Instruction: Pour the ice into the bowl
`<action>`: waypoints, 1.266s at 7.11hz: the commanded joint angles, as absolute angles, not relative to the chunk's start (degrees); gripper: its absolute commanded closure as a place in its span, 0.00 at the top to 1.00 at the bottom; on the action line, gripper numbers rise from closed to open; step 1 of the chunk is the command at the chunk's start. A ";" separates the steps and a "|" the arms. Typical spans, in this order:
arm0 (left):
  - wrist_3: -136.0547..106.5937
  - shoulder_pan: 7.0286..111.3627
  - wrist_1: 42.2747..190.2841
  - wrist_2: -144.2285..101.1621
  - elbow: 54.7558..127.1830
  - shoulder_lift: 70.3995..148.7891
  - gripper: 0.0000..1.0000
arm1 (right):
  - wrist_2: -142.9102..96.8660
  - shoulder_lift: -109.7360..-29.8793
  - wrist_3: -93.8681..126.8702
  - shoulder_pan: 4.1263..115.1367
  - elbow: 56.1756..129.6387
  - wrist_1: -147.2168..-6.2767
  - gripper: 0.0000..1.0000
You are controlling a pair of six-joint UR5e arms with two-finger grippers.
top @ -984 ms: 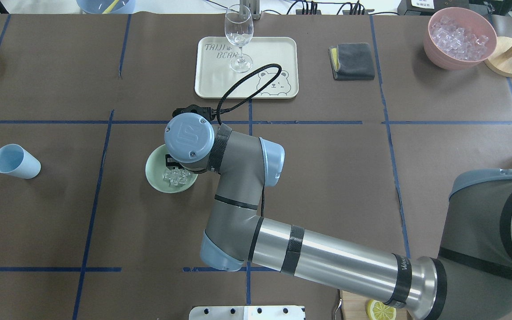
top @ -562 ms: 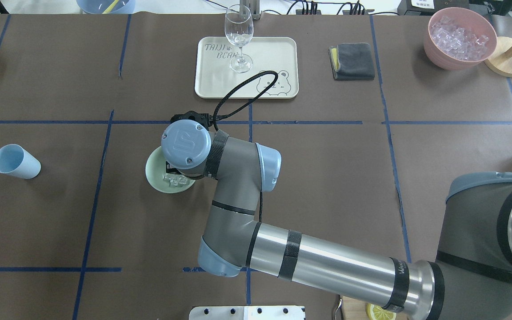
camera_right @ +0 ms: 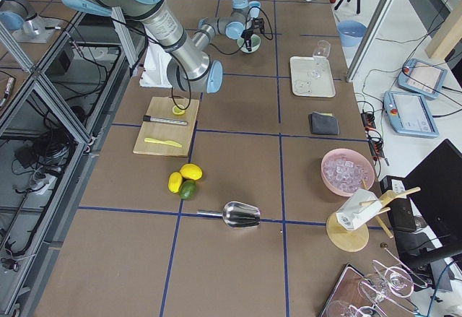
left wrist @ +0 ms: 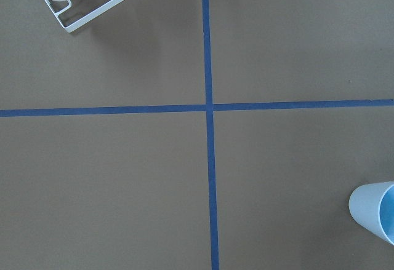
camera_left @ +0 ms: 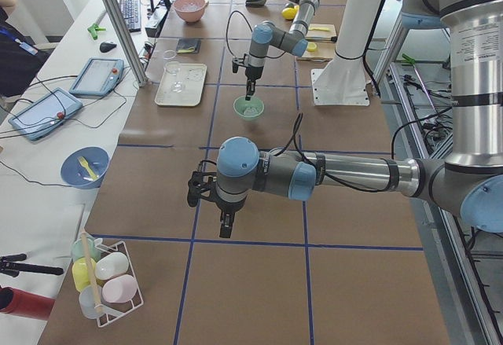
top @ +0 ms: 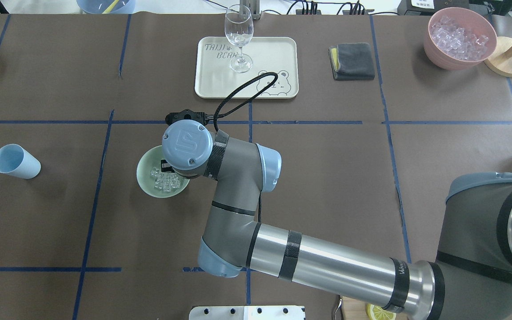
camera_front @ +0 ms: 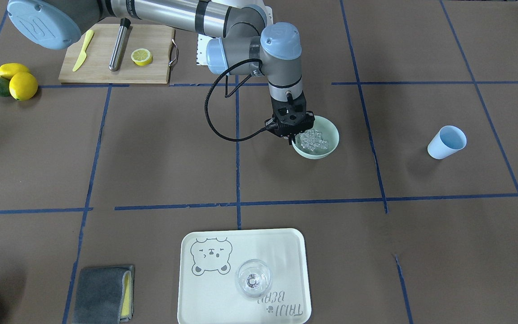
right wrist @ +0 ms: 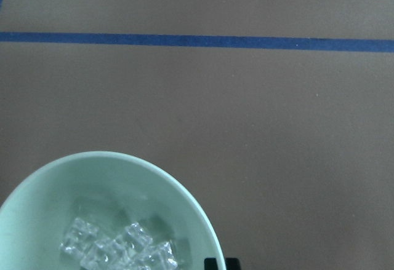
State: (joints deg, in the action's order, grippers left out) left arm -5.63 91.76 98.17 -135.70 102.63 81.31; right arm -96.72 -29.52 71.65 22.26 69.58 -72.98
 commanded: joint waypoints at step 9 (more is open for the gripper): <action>4.48 88.86 93.61 -135.18 102.92 80.24 1.00 | -135.68 -69.28 33.65 56.58 101.33 -75.68 0.00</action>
State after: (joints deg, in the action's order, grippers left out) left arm 3.94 88.86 94.86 -135.17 102.74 80.02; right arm -132.59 -62.63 41.23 52.87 100.07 -76.25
